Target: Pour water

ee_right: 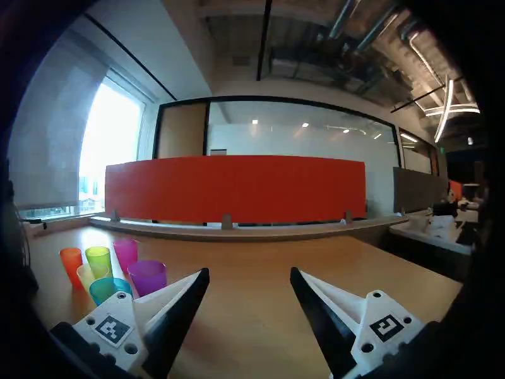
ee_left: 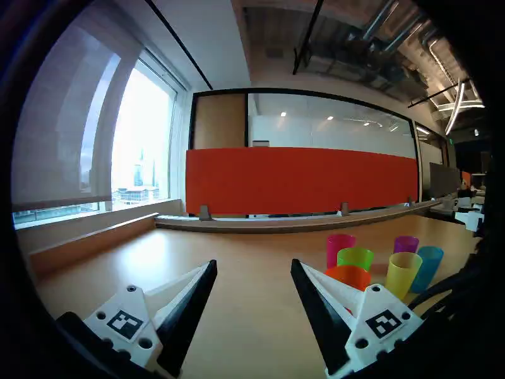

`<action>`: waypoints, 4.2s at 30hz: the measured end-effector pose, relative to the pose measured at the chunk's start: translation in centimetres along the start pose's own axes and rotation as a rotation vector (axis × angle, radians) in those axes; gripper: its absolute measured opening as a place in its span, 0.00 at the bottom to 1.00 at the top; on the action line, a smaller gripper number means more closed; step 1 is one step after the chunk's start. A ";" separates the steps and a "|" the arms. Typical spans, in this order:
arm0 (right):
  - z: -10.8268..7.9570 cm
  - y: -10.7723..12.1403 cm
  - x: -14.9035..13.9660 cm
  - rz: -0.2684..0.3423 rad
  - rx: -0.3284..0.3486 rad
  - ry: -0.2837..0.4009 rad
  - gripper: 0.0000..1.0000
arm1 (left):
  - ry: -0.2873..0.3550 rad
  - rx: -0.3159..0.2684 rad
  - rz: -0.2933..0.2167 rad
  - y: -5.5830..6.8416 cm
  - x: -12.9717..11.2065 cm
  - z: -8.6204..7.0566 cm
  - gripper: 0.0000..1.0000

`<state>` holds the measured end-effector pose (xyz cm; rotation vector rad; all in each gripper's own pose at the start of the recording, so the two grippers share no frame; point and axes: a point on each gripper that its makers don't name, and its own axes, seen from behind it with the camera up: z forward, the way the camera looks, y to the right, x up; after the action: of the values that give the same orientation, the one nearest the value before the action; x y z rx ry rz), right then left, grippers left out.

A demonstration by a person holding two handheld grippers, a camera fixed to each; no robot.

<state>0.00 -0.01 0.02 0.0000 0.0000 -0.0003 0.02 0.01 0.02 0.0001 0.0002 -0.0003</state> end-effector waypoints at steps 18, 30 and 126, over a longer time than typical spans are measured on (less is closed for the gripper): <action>0.0 0.0 0.1 0.000 0.000 -0.001 0.99 | 0.000 0.000 0.001 0.0 0.0 0.0 0.86; 0.1 0.1 0.2 -0.001 0.001 0.002 0.99 | -0.002 -0.014 0.000 0.2 0.1 0.2 0.86; -4.3 -14.3 16.4 -0.075 0.706 -0.124 0.99 | -0.122 -0.602 0.087 7.0 15.7 -0.5 0.86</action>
<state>16.41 -14.31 -4.31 0.7064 -0.1238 -0.0755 15.72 7.02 -0.50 -0.6021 -0.1218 0.0863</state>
